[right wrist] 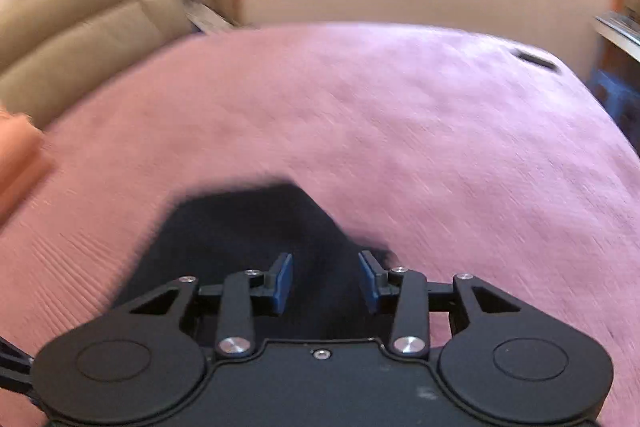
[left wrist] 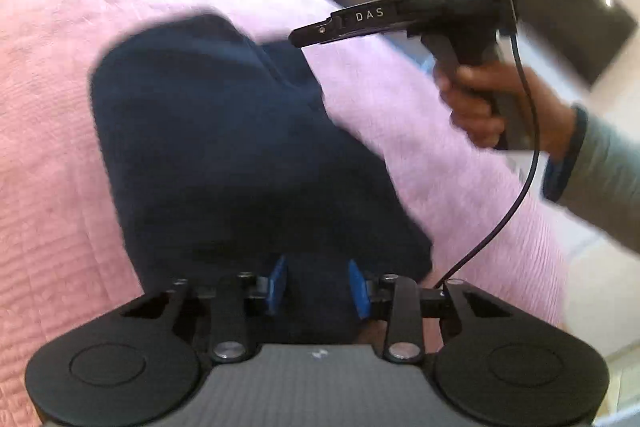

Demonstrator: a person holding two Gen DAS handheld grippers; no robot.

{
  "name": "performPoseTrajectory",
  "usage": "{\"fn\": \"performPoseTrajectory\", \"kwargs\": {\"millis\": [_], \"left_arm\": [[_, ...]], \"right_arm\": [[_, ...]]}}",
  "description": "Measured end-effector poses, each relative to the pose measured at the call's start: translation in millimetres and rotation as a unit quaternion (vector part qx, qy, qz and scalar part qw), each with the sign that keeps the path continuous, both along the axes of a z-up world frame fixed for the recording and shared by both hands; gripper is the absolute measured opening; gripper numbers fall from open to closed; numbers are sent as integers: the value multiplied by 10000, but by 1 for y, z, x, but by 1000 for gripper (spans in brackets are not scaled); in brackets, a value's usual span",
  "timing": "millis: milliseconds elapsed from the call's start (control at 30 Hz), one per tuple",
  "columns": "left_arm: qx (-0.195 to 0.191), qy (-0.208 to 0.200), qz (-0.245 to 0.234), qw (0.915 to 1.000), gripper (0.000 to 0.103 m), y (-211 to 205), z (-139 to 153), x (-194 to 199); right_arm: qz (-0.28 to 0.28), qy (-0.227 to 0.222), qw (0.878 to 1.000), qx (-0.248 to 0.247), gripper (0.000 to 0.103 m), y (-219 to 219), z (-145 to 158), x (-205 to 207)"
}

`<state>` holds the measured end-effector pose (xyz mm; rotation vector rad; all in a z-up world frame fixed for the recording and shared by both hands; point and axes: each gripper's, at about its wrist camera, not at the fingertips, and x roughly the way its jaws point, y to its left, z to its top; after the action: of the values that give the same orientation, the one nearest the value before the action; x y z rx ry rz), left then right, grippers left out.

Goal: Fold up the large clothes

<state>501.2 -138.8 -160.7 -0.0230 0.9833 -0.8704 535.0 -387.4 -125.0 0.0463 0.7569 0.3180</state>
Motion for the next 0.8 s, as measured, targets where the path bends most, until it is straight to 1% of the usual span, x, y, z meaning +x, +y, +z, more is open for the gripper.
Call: {"fn": "performPoseTrajectory", "kwargs": {"millis": [67,100,133,167,200,233,300,333,367,400,433,500,533,567,600,633,700,767,800], "left_arm": [[-97,-116,209,9997,37,5,6,12],[-105,-136,309,9994,36,5,5,20],[-112,-103,323,9994,31,4,2,26],[-158,-40,216,9996,28,3,-4,29],[-165,46,141,9998,26,0,-10,29],[-153,157,107,9997,25,2,-16,27],[-206,295,115,9993,24,7,-24,18],[-267,365,160,9988,20,12,-27,13],[-333,438,252,9982,17,17,-31,8],[-445,563,365,9968,16,24,-34,4],[-548,707,429,9951,14,28,-37,4],[-707,940,532,9916,14,36,-40,-3],[-721,1012,512,9909,14,39,-43,-7],[-685,1078,438,9908,14,40,-42,-12],[-607,1139,327,9911,14,40,-42,-15],[-595,1204,236,9907,15,41,-41,-18],[-671,1260,212,9895,17,52,-31,-20],[-627,1147,292,9910,23,60,-19,-21],[-566,1048,334,9923,26,63,-14,-20]], "right_arm": [[431,-8,9986,315,47,24,1,21],[672,74,9967,455,46,36,-5,32],[867,191,9951,434,36,50,-18,44],[862,281,9957,200,35,60,-33,55],[779,383,9962,-117,35,68,-50,66],[604,464,9962,-425,36,68,-71,75],[50,493,9949,-883,35,54,-95,84],[-147,545,9949,-833,40,43,-100,85],[-270,643,9959,-570,45,30,-101,85],[-348,709,9964,-325,46,19,-98,82],[-391,646,9968,-258,46,14,-92,75],[-493,498,9965,-444,51,1,-75,55],[-530,482,9964,-454,55,-3,-67,52],[-545,475,9964,-441,58,-7,-58,40],[-552,469,9964,-432,67,-12,-49,29],[-542,447,9965,-452,78,-15,-42,18],[-447,502,9964,-509,79,-18,-29,-11],[-411,722,9955,-459,80,-24,-17,-45],[-453,875,9945,-344,80,-25,-14,-57]]}}
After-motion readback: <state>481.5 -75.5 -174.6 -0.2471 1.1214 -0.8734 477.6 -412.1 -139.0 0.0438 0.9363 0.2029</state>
